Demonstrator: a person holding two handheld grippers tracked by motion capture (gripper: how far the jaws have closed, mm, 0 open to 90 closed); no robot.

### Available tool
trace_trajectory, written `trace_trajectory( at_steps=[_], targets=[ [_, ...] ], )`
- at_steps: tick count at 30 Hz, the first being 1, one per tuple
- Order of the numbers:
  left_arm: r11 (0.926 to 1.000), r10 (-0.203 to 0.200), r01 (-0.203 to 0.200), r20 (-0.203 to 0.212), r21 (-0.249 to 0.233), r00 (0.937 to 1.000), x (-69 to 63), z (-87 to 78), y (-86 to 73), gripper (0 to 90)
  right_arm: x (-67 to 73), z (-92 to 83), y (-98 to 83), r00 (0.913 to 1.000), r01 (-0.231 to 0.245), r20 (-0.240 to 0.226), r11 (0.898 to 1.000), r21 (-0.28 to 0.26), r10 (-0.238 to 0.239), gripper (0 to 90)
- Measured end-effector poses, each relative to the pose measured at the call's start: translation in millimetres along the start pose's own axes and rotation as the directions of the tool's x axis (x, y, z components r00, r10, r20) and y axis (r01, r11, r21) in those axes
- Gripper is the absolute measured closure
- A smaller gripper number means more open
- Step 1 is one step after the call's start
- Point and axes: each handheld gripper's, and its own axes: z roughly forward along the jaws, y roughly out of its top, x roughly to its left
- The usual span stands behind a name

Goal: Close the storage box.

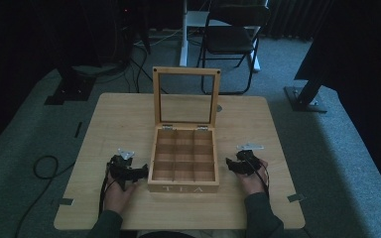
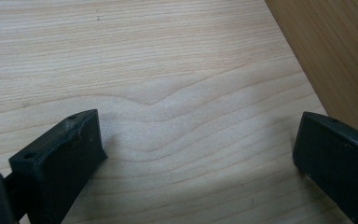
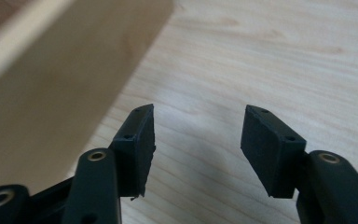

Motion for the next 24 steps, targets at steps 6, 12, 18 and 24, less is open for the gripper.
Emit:
trace_trajectory(
  at_steps=[6, 12, 18, 24],
  targets=[
    [1.0, 0.0, 0.0, 0.0, 0.0, 1.0, 0.0, 0.0, 0.0, 1.6, 5.8, -8.2, 7.9, 0.9988, 0.026, -0.041, 1.0, -0.01, -0.027, 51.1],
    [1.0, 0.0, 0.0, 0.0, 0.0, 1.0, 0.0, 0.0, 0.0, 1.6, 9.3, -10.1, 16.4, 0.9989, 0.02, -0.042, 1.0, 0.003, -0.019, 50.9],
    [1.0, 0.002, -0.002, 0.0, 0.001, 1.0, 0.1, -0.1, 0.0, 1.6, 10.7, -14.5, 27.5, 0.9987, 0.032, -0.039, 0.999, -0.015, -0.032, 49.8],
    [1.0, 0.001, -0.001, 0.0, 0.002, 1.0, 0.1, -0.1, 0.0, 1.6, 12.0, -18.9, 37.1, 0.9988, 0.042, -0.023, 0.999, -0.035, -0.042, 46.3]
  ],
)
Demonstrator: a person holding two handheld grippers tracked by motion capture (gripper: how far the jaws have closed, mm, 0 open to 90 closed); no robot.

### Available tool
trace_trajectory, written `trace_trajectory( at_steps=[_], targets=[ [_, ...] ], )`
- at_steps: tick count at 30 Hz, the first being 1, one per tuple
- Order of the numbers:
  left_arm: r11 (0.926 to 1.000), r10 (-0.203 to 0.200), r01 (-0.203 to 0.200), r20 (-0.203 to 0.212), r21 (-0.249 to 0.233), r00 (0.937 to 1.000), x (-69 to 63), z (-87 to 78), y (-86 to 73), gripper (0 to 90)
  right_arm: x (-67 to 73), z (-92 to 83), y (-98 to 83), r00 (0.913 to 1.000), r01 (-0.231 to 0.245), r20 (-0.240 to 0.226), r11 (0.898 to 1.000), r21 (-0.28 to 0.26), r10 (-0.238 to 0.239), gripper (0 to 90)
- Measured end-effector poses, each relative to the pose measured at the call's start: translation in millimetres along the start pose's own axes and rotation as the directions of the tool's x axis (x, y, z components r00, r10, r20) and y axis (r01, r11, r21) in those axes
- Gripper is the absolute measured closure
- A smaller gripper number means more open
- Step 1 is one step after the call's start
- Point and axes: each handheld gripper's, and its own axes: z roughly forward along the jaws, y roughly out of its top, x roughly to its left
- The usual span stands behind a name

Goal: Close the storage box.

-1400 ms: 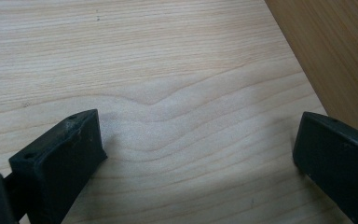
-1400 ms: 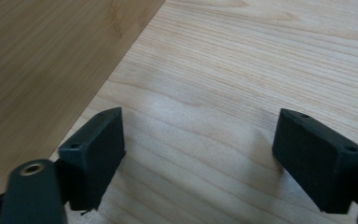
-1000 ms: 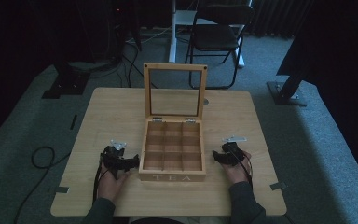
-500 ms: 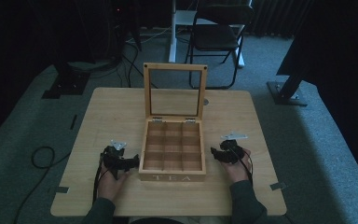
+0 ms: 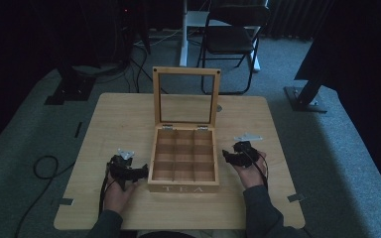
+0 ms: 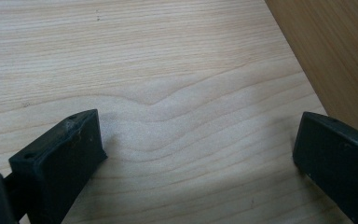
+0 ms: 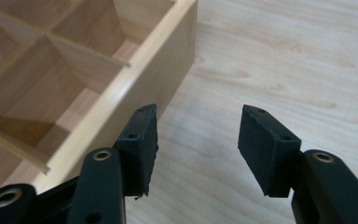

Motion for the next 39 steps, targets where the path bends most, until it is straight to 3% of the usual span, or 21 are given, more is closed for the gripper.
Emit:
trace_trajectory(
  at_steps=[18, 27, 29, 39],
  targets=[
    [1.0, 0.002, -0.002, -0.001, -0.001, 1.0, 0.2, 0.1, 0.0, 1.6, 4.3, -6.5, 37.0, 0.9991, 0.042, 0.009, 0.998, -0.045, -0.041, 44.3],
    [1.0, -0.002, 0.002, 0.0, -0.003, 1.0, -0.1, 0.2, -0.1, 1.6, 2.9, -7.0, 50.9, 0.9992, 0.04, 0.011, 0.997, -0.063, -0.039, 44.1],
    [1.0, -0.001, 0.001, 0.0, -0.002, 1.0, -0.1, 0.2, -0.1, 1.6, 1.9, -3.3, 56.7, 0.9982, 0.053, 0.03, 0.996, -0.068, -0.052, 44.3],
    [1.0, 0.0, 0.0, -0.001, -0.003, 1.0, 0.0, 0.2, 0.0, 1.6, -4.5, 4.8, 76.2, 0.9997, 0.022, 0.01, 0.994, -0.108, -0.021, 46.0]
  ],
)
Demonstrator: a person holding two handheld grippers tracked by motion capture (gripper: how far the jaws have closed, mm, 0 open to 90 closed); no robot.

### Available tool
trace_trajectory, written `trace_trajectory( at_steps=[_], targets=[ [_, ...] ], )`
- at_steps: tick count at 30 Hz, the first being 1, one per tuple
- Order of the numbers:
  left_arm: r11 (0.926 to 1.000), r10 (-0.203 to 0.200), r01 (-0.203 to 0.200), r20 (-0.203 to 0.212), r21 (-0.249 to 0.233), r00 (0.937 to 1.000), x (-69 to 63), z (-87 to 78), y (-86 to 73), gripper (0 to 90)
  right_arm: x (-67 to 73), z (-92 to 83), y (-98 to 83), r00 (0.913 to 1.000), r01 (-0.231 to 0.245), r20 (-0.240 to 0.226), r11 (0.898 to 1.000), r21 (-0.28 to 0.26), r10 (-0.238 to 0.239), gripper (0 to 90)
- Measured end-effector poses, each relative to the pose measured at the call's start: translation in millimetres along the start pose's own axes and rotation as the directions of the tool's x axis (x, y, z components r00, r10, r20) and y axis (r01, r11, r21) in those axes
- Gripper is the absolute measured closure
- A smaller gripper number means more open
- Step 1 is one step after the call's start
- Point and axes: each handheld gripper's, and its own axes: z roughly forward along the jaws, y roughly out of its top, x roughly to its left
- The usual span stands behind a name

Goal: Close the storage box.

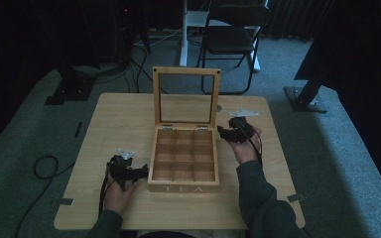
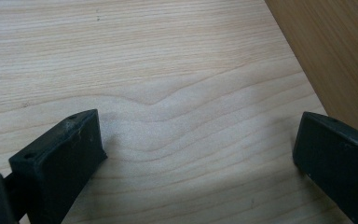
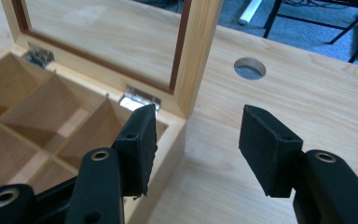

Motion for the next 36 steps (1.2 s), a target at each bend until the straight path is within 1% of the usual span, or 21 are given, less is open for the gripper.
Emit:
trace_trajectory(
  at_steps=[3, 6, 7, 10, 14, 17, 22, 24, 27, 30, 33, 35, 36],
  targets=[
    [1.0, 0.0, 0.0, 0.0, 0.001, 1.0, 0.0, -0.1, 0.0, 1.6, -1.1, 3.2, 4.5, 1.0, -0.008, -0.005, 1.0, -0.01, 0.008, 46.8],
    [1.0, 0.001, -0.001, 0.0, 0.001, 1.0, 0.0, -0.1, 0.0, 1.6, -0.6, 6.5, 9.2, 1.0, 0.003, -0.009, 1.0, -0.009, -0.003, 46.8],
    [1.0, 0.001, -0.001, 0.0, 0.002, 1.0, 0.1, -0.1, 0.0, 1.6, -0.3, 7.4, 11.2, 0.9999, 0.002, -0.016, 1.0, -0.011, -0.002, 46.8],
    [1.0, 0.002, -0.002, 0.0, 0.002, 1.0, 0.1, -0.1, 0.0, 1.6, -0.5, 8.6, 18.4, 0.9986, -0.02, -0.05, 0.999, -0.029, 0.018, 46.7],
    [1.0, 0.001, -0.001, 0.0, 0.002, 1.0, 0.1, -0.1, 0.0, 1.6, 1.0, 10.3, 28.7, 0.9989, 0.0, -0.046, 0.999, -0.051, -0.002, 45.2],
    [1.0, 0.001, -0.001, 0.0, 0.002, 1.0, 0.0, -0.1, 0.0, 1.6, 0.1, 11.9, 36.5, 0.9987, -0.019, -0.049, 0.998, -0.062, 0.016, 44.9],
    [1.0, 0.0, 0.0, 0.001, 0.002, 1.0, 0.0, -0.1, 0.0, 1.6, -1.5, 15.7, 48.8, 0.9992, -0.016, -0.038, 0.997, -0.071, 0.013, 44.9],
    [1.0, 0.0, 0.0, 0.001, 0.002, 1.0, 0.0, -0.1, 0.0, 1.6, -3.3, 17.2, 53.0, 0.9989, -0.017, -0.046, 0.996, -0.086, 0.013, 45.8],
    [1.0, 0.0, 0.0, 0.001, 0.001, 1.0, 0.0, -0.1, 0.0, 1.6, -5.4, 22.0, 59.1, 0.9993, -0.007, -0.039, 0.996, -0.083, 0.004, 46.2],
    [1.0, 0.0, 0.0, 0.001, 0.001, 1.0, 0.0, -0.1, 0.0, 1.6, -8.3, 27.0, 63.9, 0.9991, -0.018, -0.041, 0.996, -0.085, 0.014, 46.2],
    [1.0, 0.0, 0.0, 0.001, 0.002, 1.0, 0.0, -0.1, 0.0, 1.6, -11.0, 31.5, 68.6, 0.9984, -0.027, -0.053, 0.996, -0.091, 0.022, 44.3],
    [1.0, 0.0, 0.0, 0.001, 0.001, 1.0, 0.0, -0.1, 0.0, 1.6, -12.3, 34.3, 70.9, 0.9985, -0.022, -0.053, 0.995, -0.098, 0.017, 43.3],
    [1.0, 0.0, 0.0, 0.001, 0.002, 1.0, 0.0, -0.1, 0.0, 1.6, -13.2, 35.7, 72.1, 0.9985, -0.023, -0.052, 0.995, -0.092, 0.019, 42.3]
  ],
)
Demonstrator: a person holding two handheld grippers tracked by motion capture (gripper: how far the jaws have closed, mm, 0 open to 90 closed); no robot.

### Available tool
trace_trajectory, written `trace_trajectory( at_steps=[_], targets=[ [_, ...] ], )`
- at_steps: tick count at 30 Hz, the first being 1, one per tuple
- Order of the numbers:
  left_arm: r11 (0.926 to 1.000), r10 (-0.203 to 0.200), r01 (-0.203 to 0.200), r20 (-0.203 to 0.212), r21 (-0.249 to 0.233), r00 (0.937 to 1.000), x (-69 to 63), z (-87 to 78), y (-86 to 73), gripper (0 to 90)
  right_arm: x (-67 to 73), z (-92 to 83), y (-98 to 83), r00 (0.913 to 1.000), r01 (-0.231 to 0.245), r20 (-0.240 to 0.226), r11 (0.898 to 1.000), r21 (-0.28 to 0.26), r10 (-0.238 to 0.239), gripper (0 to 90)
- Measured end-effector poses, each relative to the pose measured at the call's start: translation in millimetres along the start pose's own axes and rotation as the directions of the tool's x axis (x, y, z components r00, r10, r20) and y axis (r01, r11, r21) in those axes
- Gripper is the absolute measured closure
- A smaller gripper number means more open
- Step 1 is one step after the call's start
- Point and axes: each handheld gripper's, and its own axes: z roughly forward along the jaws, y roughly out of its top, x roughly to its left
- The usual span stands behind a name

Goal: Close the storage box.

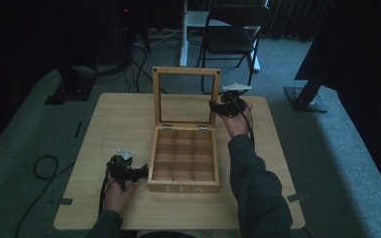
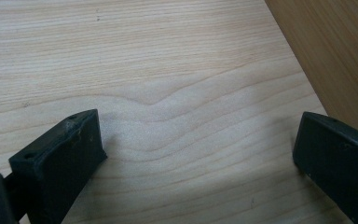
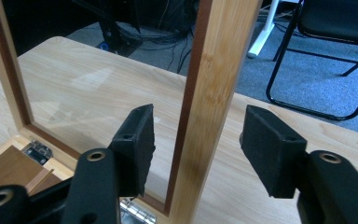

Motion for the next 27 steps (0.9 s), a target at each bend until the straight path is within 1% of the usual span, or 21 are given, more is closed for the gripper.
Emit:
trace_trajectory(
  at_steps=[2, 4, 6, 7, 10, 13, 16, 18, 22, 24, 26, 27],
  targets=[
    [1.0, 0.0, 0.0, 0.0, 0.0, 1.0, 0.0, 0.0, 0.0, 1.6, -2.4, 3.0, 2.3, 1.0, -0.005, -0.001, 1.0, 0.008, 0.005, 41.1],
    [1.0, 0.0, 0.0, 0.0, 0.0, 1.0, 0.0, 0.0, 0.0, 1.6, -4.8, 5.1, 5.5, 0.9998, -0.013, -0.016, 1.0, 0.008, 0.013, 39.7],
    [1.0, 0.001, -0.001, 0.0, 0.001, 1.0, 0.0, 0.0, 0.0, 1.6, -6.2, 6.8, 8.3, 0.998, -0.029, -0.056, 1.0, -0.004, 0.028, 37.9],
    [1.0, 0.001, -0.001, 0.0, 0.0, 1.0, 0.0, 0.0, 0.0, 1.6, -6.4, 7.8, 9.8, 0.9971, -0.032, -0.07, 0.999, 0.0, 0.032, 36.6],
    [1.0, -0.001, 0.001, 0.0, -0.001, 1.0, -0.1, 0.1, 0.0, 1.6, -3.7, 11.5, 14.8, 0.9978, -0.008, -0.066, 1.0, 0.01, 0.009, 35.1],
    [1.0, -0.001, 0.001, 0.0, -0.001, 1.0, -0.1, 0.1, 0.0, 1.6, -2.5, 13.9, 20.0, 0.9976, -0.001, -0.069, 1.0, -0.001, 0.001, 34.8],
    [1.0, -0.001, 0.001, 0.0, -0.001, 1.0, -0.1, 0.1, 0.0, 1.6, -2.1, 16.9, 24.8, 0.9976, 0.001, -0.07, 1.0, 0.008, -0.001, 34.6],
    [1.0, -0.002, 0.002, 0.0, -0.001, 1.0, -0.1, 0.0, 0.0, 1.6, -2.5, 17.2, 27.1, 0.9961, -0.012, -0.087, 1.0, -0.003, 0.012, 34.1],
    [1.0, -0.001, 0.001, 0.0, 0.0, 1.0, -0.1, 0.0, 0.0, 1.6, -4.4, 18.6, 28.0, 0.9949, -0.025, -0.098, 1.0, -0.004, 0.024, 35.2],
    [1.0, -0.001, 0.001, 0.0, 0.0, 1.0, -0.1, 0.0, 0.0, 1.6, -4.9, 17.9, 27.5, 0.9934, -0.041, -0.108, 0.999, -0.008, 0.04, 36.0],
    [1.0, -0.002, 0.002, 0.001, 0.0, 1.0, -0.1, 0.0, 0.0, 1.6, -4.6, 16.0, 27.0, 0.9932, -0.044, -0.108, 0.999, -0.011, 0.042, 37.3],
    [1.0, -0.002, 0.002, 0.001, -0.001, 1.0, -0.1, 0.0, 0.0, 1.6, -4.4, 14.8, 26.6, 0.9937, -0.037, -0.107, 0.999, -0.013, 0.035, 38.8]
  ],
)
